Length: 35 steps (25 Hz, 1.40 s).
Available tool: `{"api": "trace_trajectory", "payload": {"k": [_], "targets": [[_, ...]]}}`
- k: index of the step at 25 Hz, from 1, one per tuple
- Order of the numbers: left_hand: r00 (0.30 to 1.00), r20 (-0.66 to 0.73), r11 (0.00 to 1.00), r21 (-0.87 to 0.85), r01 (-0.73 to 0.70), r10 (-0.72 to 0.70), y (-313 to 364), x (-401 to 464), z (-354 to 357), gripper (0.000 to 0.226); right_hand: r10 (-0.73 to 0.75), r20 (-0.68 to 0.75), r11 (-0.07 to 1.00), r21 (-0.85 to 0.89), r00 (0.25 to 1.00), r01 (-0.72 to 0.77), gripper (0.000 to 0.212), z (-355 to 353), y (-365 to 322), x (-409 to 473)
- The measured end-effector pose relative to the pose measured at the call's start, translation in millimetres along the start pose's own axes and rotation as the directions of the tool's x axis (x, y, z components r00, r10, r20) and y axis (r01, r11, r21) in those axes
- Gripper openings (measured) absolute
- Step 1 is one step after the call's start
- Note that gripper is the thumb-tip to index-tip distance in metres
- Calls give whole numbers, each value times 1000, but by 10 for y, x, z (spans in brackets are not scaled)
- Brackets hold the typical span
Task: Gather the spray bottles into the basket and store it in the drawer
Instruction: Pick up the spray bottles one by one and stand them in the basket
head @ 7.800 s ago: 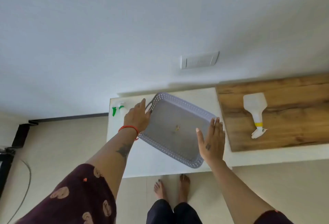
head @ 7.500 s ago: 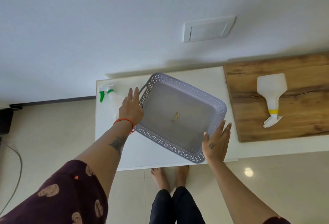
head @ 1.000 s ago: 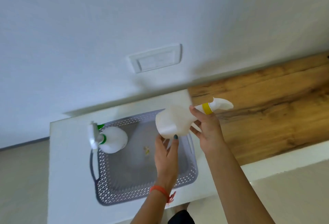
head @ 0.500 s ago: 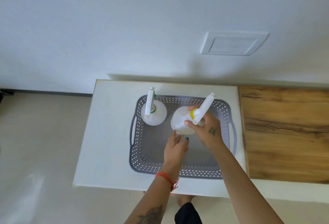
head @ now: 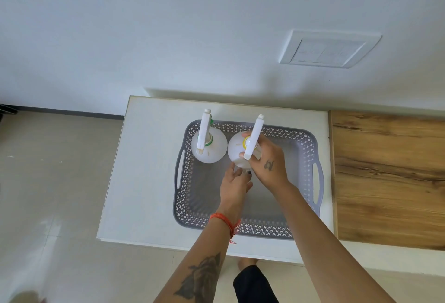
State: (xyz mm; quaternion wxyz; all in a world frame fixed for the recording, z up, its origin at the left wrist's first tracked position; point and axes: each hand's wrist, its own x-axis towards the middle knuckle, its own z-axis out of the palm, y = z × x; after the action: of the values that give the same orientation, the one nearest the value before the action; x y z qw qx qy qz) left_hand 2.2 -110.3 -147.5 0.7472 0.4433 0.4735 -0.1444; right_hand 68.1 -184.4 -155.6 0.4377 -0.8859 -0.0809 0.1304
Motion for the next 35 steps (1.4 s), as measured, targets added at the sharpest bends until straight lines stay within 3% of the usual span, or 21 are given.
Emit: {"api": "trace_trajectory", "payload": {"k": [5, 10, 14, 17, 23, 27, 31, 35], "targets": [[999, -15, 998, 49, 44, -43, 14, -36, 44, 61, 26, 66, 1000, 11, 998, -26, 62, -46, 38, -17], [998, -53, 987, 157, 42, -34, -24, -267, 7, 54, 196, -51, 975, 120, 979, -188, 68, -212, 67, -393], [998, 60, 949, 314, -31, 13, -2, -590, 105, 46, 415, -146, 880, 314, 898, -355, 56, -341, 16, -828], [978, 203, 900, 419, -121, 37, 43, -974, 267, 52, 528, -224, 792, 477, 819, -381, 56, -583, -162, -1271], [878, 477, 777, 564, -280, -30, -195, -2023, 584, 53, 696, -352, 596, 770, 626, -230, 59, -1207, -563, -2465], [773, 617, 637, 657, -404, -146, -679, -2730, 816, 47, 814, -400, 479, 872, 421, -98, 55, -1576, -616, -3393], [659, 683, 509, 708, -490, -316, -1463, -3419, 1078, 55, 892, -408, 406, 912, 195, 49, 51, -1826, -466, -4378], [579, 660, 367, 749, -551, -479, -2473, -4001, 1237, 57, 945, -326, 318, 929, 9, 192, 52, -1967, -171, -5425]]}}
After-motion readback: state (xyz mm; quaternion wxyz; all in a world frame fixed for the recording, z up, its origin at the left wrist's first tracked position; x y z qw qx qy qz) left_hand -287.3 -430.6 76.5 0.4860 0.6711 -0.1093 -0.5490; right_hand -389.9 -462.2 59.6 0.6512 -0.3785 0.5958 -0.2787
